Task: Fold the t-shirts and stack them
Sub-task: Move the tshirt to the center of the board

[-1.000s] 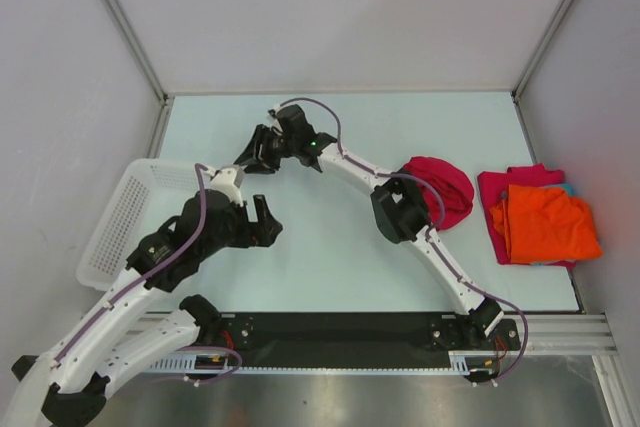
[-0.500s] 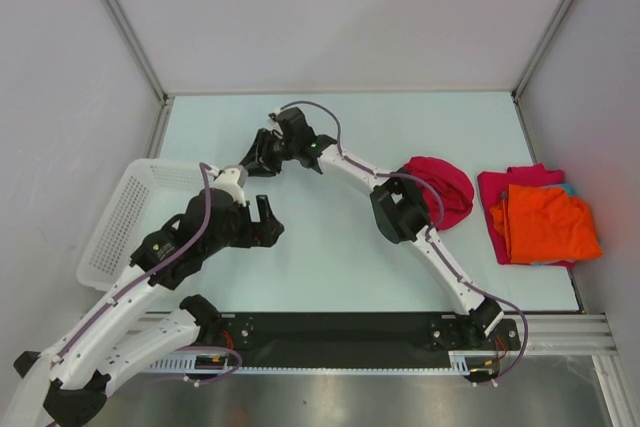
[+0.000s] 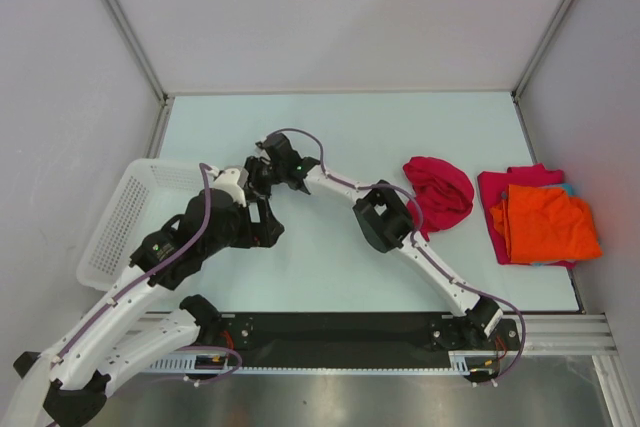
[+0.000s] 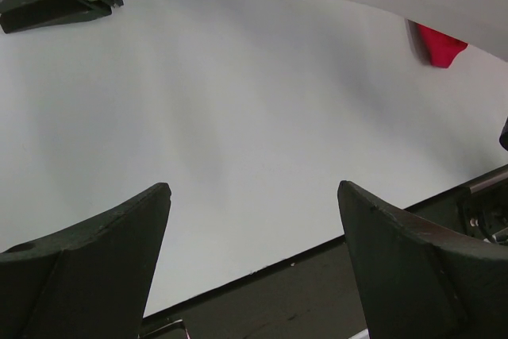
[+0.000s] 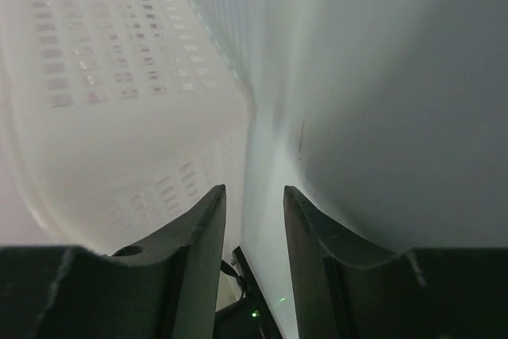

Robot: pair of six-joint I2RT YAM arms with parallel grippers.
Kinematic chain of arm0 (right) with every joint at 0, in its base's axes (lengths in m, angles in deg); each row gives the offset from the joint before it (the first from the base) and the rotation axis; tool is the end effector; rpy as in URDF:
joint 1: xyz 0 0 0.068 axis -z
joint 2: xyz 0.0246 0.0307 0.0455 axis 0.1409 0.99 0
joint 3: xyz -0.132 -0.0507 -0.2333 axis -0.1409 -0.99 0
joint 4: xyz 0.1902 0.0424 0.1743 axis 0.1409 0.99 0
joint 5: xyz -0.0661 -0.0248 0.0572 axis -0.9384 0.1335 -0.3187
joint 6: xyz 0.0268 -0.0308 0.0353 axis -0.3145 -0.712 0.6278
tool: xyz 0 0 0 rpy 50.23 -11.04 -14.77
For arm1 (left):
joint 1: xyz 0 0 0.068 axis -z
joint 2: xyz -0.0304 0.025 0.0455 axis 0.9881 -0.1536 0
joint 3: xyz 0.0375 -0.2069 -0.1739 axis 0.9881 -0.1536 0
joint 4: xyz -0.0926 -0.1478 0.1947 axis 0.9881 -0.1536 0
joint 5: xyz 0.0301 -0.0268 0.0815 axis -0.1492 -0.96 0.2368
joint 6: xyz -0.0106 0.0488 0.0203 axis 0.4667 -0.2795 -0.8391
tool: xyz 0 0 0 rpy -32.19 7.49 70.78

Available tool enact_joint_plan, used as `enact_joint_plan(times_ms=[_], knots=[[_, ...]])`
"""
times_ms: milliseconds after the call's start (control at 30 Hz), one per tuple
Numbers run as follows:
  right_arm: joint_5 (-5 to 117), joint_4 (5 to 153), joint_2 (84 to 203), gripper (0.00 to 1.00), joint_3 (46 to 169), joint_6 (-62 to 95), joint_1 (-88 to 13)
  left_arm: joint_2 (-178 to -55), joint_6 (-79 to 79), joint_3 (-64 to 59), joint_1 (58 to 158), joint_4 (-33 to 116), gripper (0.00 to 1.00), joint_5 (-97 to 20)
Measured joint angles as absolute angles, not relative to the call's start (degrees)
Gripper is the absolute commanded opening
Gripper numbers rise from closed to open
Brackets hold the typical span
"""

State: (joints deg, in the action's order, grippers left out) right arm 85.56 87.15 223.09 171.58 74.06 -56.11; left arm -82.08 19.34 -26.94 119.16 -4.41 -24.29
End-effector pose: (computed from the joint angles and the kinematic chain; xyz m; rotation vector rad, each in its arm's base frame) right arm 0.3909 0.4664 0.1139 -0.1285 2.5667 1.6789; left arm 0.1158 -0.0857 0.3084 0.0741 2.2698 -0.5440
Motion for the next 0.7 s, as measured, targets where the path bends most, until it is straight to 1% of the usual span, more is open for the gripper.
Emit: enact_joint_plan(times_ms=[100, 267, 300, 333, 367, 700], knots=[[86.11, 86.83, 224.19, 0.36, 171.69, 75.24, -56.61, -82.16, 19.04, -26.94, 119.16, -4.39, 0.92, -24.29], [88.40, 84.14, 224.65, 0.22, 173.63, 76.79, -57.22, -82.73, 18.97, -26.94, 119.16, -4.41, 0.92, -24.33], [89.12, 83.22, 224.65, 0.14, 174.16, 77.23, -57.46, -82.82, 18.97, -26.94, 119.16, -4.39, 0.91, -24.38], [89.91, 82.11, 224.65, 0.03, 174.51, 77.47, -57.75, -82.91, 18.97, -26.94, 119.16, -4.39, 0.92, -24.44], [90.56, 81.27, 224.65, 0.00, 174.79, 77.54, -58.01, -82.93, 18.95, -26.94, 119.16, -4.37, 0.91, -24.44], [96.88, 77.03, 224.65, 0.00, 175.34, 78.96, -63.08, -82.36, 18.95, -26.94, 119.16, -4.41, 0.92, -24.44]])
